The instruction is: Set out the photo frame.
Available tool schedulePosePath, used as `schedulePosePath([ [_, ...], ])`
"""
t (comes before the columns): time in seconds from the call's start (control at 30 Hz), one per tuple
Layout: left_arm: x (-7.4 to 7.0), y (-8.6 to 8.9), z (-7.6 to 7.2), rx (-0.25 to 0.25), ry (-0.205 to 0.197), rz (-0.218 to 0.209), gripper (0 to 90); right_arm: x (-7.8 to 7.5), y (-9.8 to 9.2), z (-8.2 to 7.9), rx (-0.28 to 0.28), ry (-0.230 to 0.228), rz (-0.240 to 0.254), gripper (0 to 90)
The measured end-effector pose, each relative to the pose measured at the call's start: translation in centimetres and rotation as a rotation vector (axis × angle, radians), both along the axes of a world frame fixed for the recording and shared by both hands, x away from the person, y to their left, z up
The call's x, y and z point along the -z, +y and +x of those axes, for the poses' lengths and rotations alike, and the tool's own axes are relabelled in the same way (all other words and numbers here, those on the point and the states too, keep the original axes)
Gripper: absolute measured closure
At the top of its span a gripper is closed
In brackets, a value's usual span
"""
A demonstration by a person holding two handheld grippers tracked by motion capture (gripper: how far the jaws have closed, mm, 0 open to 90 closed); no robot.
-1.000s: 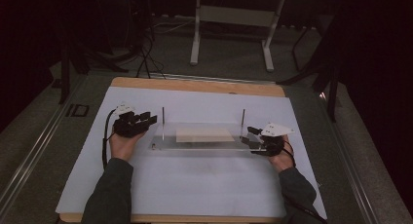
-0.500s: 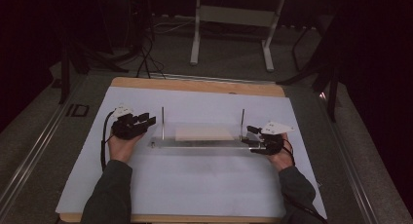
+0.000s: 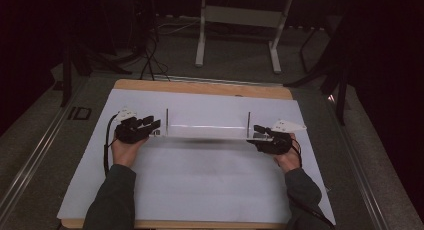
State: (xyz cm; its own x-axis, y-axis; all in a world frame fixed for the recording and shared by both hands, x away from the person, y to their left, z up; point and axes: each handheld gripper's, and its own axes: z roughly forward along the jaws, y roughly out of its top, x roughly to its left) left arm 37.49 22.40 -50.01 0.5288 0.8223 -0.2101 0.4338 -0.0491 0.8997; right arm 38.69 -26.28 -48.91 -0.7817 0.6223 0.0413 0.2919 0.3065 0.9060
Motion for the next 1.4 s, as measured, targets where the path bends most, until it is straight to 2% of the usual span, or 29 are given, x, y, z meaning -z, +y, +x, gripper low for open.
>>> schedulePosePath([
  [0.53, -0.1, 1.0, -0.6, -0.011, -0.018, 0.028, 58.7, -0.7, 0.1, 0.8, 0.016, 0.017, 0.018, 43.4],
  [0.9, -0.2, 1.2, -1.1, 0.015, -0.05, 0.044, 58.6, -1.1, 0.1, 1.4, 0.033, 0.023, 0.031, 43.7],
  [1.07, -0.3, 0.8, -1.3, 0.043, -0.085, 0.057, 58.2, -1.3, 0.2, 1.7, 0.039, 0.03, 0.037, 44.1],
  [1.27, -0.4, 0.8, -1.2, 0.06, -0.102, 0.037, 57.9, -1.5, 0.2, 1.9, 0.051, 0.025, 0.043, 44.7],
  [1.4, -0.4, 0.4, -1.3, 0.068, -0.117, 0.04, 56.7, -1.6, 0.2, 2.0, 0.054, 0.029, 0.048, 44.7],
])
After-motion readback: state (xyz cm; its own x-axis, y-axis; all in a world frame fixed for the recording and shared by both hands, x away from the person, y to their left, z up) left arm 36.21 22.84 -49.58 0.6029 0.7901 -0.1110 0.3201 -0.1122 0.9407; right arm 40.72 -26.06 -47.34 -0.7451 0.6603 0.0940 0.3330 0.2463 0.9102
